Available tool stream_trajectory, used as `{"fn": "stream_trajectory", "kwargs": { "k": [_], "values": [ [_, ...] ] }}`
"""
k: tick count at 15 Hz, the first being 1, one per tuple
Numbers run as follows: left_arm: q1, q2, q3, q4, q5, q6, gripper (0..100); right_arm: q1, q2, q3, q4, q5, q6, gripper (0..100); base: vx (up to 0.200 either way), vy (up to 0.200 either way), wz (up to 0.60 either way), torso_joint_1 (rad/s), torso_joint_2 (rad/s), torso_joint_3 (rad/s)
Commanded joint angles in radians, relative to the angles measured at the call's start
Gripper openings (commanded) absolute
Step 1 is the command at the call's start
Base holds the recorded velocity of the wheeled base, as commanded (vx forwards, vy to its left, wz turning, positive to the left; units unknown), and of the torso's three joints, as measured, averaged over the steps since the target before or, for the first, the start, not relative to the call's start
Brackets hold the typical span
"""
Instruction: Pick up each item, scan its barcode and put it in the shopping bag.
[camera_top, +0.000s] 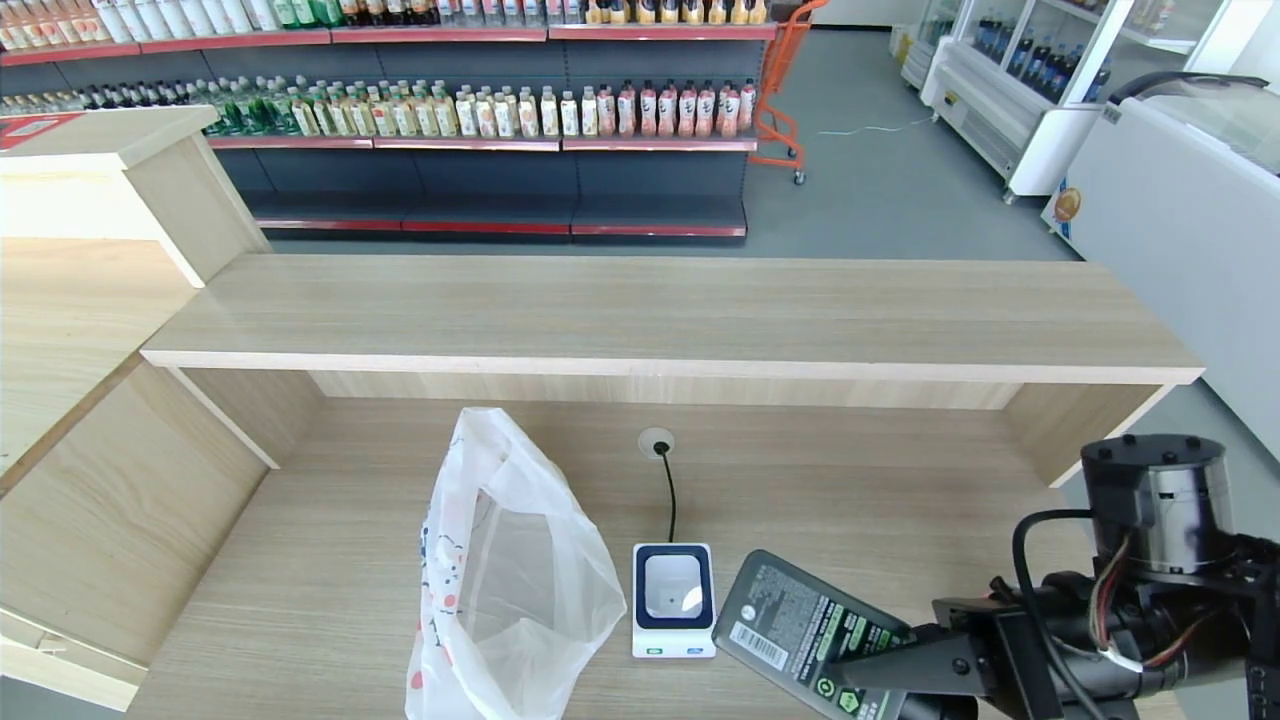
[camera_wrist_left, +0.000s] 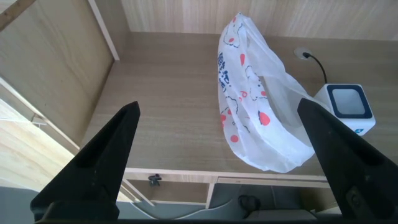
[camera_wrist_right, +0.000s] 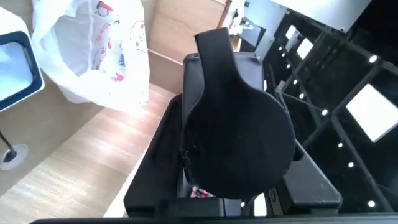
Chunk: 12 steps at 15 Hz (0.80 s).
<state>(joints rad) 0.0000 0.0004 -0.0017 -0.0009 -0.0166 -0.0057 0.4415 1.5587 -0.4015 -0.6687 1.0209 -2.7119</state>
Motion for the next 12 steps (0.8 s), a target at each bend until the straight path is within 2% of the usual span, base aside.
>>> {"fn": "stream_trajectory", "kwargs": {
  "k": [1,12],
  "values": [
    [0.000,0.000,0.000,-0.001,0.000,0.000,100,0.043,-0.019,-0.013,-0.002,0.001,-0.003,0,0.000,0.000,0.00,0.000,0.00,0.000],
    [0.000,0.000,0.000,-0.001,0.000,0.000,100,0.052,-0.011,-0.020,-0.003,0.002,-0.003,0,0.000,0.000,0.00,0.000,0.00,0.000]
  ]
}}
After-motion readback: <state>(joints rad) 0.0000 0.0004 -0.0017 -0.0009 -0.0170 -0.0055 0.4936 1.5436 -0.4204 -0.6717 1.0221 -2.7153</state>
